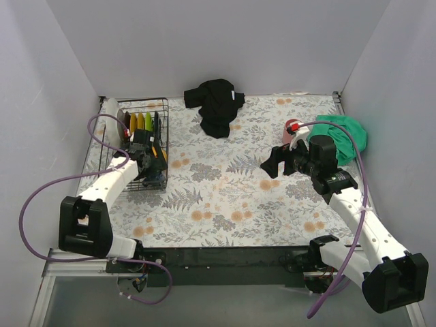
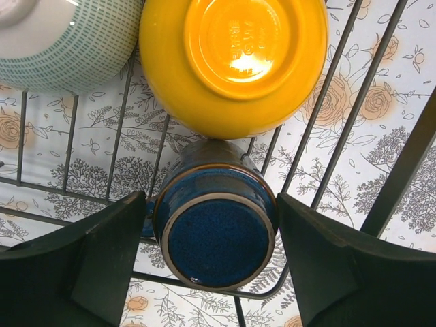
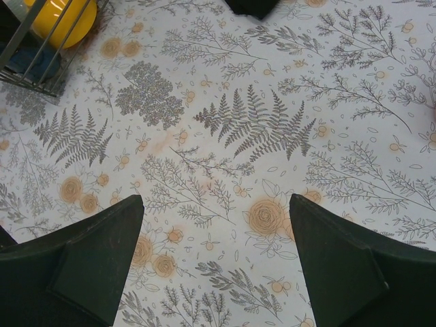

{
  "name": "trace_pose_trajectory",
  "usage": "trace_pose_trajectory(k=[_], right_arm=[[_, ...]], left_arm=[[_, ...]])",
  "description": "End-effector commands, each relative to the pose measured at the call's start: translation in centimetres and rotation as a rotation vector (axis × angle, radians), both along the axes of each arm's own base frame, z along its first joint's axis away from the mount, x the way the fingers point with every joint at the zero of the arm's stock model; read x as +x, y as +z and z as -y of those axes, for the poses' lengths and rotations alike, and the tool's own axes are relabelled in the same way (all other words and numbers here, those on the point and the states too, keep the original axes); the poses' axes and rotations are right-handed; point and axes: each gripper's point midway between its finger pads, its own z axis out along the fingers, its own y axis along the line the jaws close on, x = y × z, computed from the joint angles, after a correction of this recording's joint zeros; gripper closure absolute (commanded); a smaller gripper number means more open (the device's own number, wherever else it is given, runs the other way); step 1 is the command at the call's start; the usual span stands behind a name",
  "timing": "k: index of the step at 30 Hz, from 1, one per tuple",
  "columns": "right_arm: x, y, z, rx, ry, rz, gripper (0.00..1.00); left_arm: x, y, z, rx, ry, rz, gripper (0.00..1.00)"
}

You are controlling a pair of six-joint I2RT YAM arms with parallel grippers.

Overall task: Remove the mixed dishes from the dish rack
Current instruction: Pick up the cup from the dish rack.

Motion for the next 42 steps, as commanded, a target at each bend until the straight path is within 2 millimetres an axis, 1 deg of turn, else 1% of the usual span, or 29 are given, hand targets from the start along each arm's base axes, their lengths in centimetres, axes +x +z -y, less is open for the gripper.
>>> trace_pose_trajectory(k=[1,3,6,8,10,12,14,18,25,27,28,29,31,32,33,35,36,38,40,41,42], right_arm=[[0.3,0.4,-0.2,0.007,0.014,0.036,0.04],[0.3,0.4,-0.2,0.006,0.013,0.037,0.04],[0.3,0.3,-0.2,0.007,0.014,0.035,0.04],[0.3,0.2,-0.3,0.006,0.016,0.032,0.04],[0.3,0.2,-0.3,0.009,0.018,0.032,0.04],[0.3,0.2,-0.4,0.011,0.022,0.030,0.04],[0.3,0.1,-0.4,0.010,0.024,0.029,0.04],[0.2,-0.1,-0.4,0.011,0.026,0.023,0.04],[0.2,-0.1,-0.5,0.012,0.027,0.025,0.04],[0.2,-0.1,-0.4,0.011,0.026,0.025,0.04],[0.2,-0.1,-0.5,0.013,0.027,0.024,0.05],[0.2,-0.1,-0.4,0.011,0.026,0.023,0.05],[0.2,-0.2,-0.5,0.012,0.027,0.019,0.05],[0.2,-0.2,-0.5,0.013,0.032,0.020,0.04],[0.2,-0.2,-0.6,0.015,0.030,0.019,0.04],[0.2,-0.2,-0.6,0.017,0.034,0.017,0.05],[0.2,-0.2,-0.6,0.017,0.034,0.015,0.05],[0.1,-0.2,-0.8,0.021,0.042,0.015,0.05],[0.0,-0.3,-0.9,0.026,0.050,0.013,0.05],[0.0,-0.2,-1.0,0.032,0.057,0.012,0.05],[0.0,-0.2,-1.1,0.034,0.060,0.012,0.05]], left_arm=[[0.3,0.0,-0.4,0.021,0.016,0.004,0.29],[-0.1,0.0,-0.7,0.029,0.037,0.000,0.30],[-0.3,0.6,-1.2,0.034,0.077,0.029,0.34],[-0.1,1.0,-1.4,0.029,0.091,0.049,0.35],[0.1,1.1,-1.6,0.024,0.094,0.053,0.30],[0.2,0.7,-1.6,0.025,0.088,0.034,0.23],[0.3,0.4,-1.3,0.014,0.075,0.028,0.21],[0.4,-0.6,-0.8,-0.002,0.055,0.008,0.22],[0.2,-1.7,-0.4,-0.016,0.040,-0.025,0.31],[0.2,-1.5,-0.5,-0.017,0.042,-0.021,0.37],[0.2,-1.2,-0.4,-0.019,0.042,-0.013,0.39],[0.3,-0.7,-0.5,-0.017,0.042,0.002,0.44],[0.4,0.1,-0.7,-0.008,0.051,0.022,0.48],[0.4,0.7,-0.9,-0.004,0.052,0.034,0.52],[0.7,1.3,-1.0,-0.001,0.056,0.050,0.54],[0.6,2.0,-1.1,0.003,0.060,0.063,0.57],[0.9,2.9,-1.1,-0.001,0.059,0.090,0.60],[0.9,3.6,-1.0,-0.006,0.057,0.113,0.62],[1.1,4.8,-1.1,-0.011,0.061,0.151,0.67],[1.1,5.1,-1.3,-0.002,0.067,0.164,0.70],[1.1,5.6,-1.4,0.000,0.071,0.181,0.76]])
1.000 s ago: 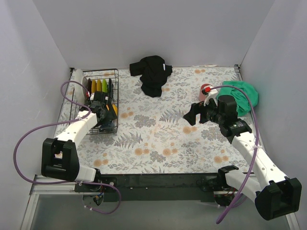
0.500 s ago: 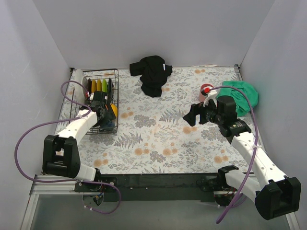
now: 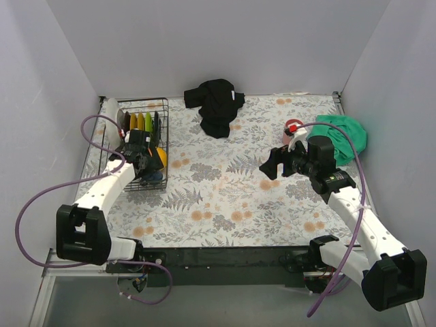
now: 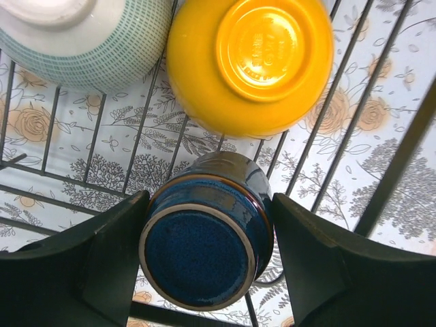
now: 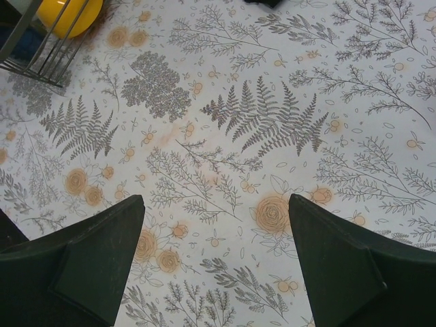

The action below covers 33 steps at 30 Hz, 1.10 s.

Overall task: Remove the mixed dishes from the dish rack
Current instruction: Pick up the cup from the dish rack.

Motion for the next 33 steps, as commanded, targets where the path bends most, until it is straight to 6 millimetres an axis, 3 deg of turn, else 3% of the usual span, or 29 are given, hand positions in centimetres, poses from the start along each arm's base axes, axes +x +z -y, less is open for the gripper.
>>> trace_pose_trajectory(k=[1,12,15,23,28,33], right_arm=[[0.2,0.7,-0.8,0.031,0.039,0.037,0.06],[-0.3,0.5,-2.5,0.083,0.113,0.020,0.08],[-0.9,0.2,-4.3,0.118,0.167,0.004,0.07],[-3.1,2.1,-12.3,0.259,0.409,0.053,0.09],[-3.9,3.4,-15.2,0.343,0.505,0.073,0.09],[-4.0,4.9,-17.3,0.411,0.574,0.105,0.09]], left_arm=[[1.3,4.8,-0.4,0.004,0.018,0.159,0.78],[1.5,6.7,-0.5,-0.011,0.029,0.267,0.91],[1.8,7.8,-0.1,-0.043,0.032,0.311,0.92],[2.4,11.4,1.3,-0.136,0.017,0.416,0.92],[2.2,13.6,2.6,-0.220,-0.022,0.478,0.91],[1.7,14.5,4.1,-0.302,-0.063,0.504,0.91]])
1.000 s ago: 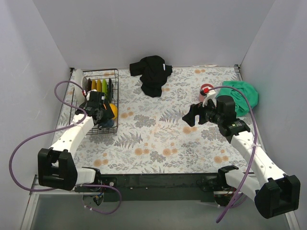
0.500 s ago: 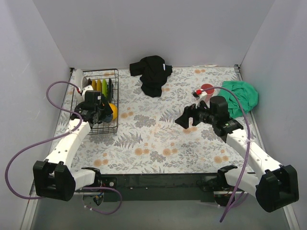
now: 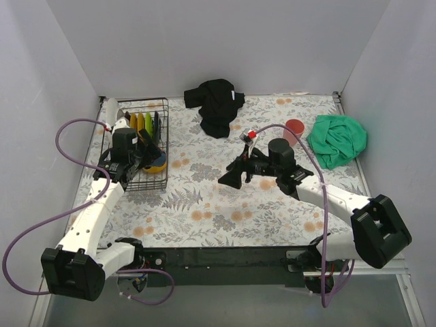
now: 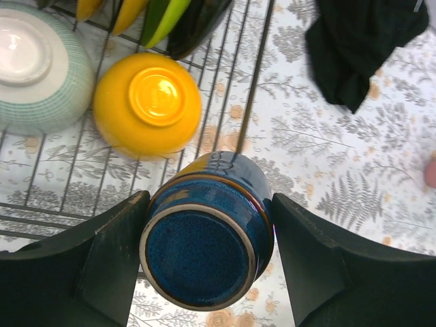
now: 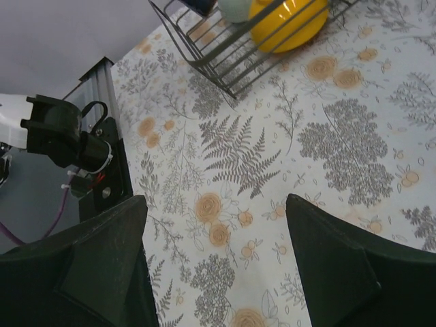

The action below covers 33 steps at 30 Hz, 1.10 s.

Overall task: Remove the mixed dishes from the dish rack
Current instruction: Pick up the cup from the dish rack, then place the cup at the center of the board.

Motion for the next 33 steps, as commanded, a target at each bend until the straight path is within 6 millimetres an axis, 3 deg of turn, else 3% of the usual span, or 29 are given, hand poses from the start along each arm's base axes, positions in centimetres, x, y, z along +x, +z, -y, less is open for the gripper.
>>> trace_pose_trajectory(k=[1,8,18,28,33], right_arm=[[0.4,5.4,-2.7,0.169,0.077,0.113,0.09],[0.2,6.9,-5.1,0.265,0.160,0.120,0.12],[0.5,8.6,-7.3,0.384,0.236,0.149,0.12],[1.1,9.3,-9.0,0.448,0.284,0.164,0.15],[1.2,8.8,-9.9,0.454,0.316,0.143,0.17]], left_arm=[[0.6,5.1,2.1,-0.119,-0.063,0.154,0.91],[-0.1,6.6,4.9,-0.259,-0.167,0.181,0.91],[-1.6,7.1,9.3,-0.513,-0.320,0.167,0.93],[-2.4,6.8,11.3,-0.663,-0.391,0.170,0.93],[-2.7,6.5,12.1,-0.744,-0.408,0.164,0.94]])
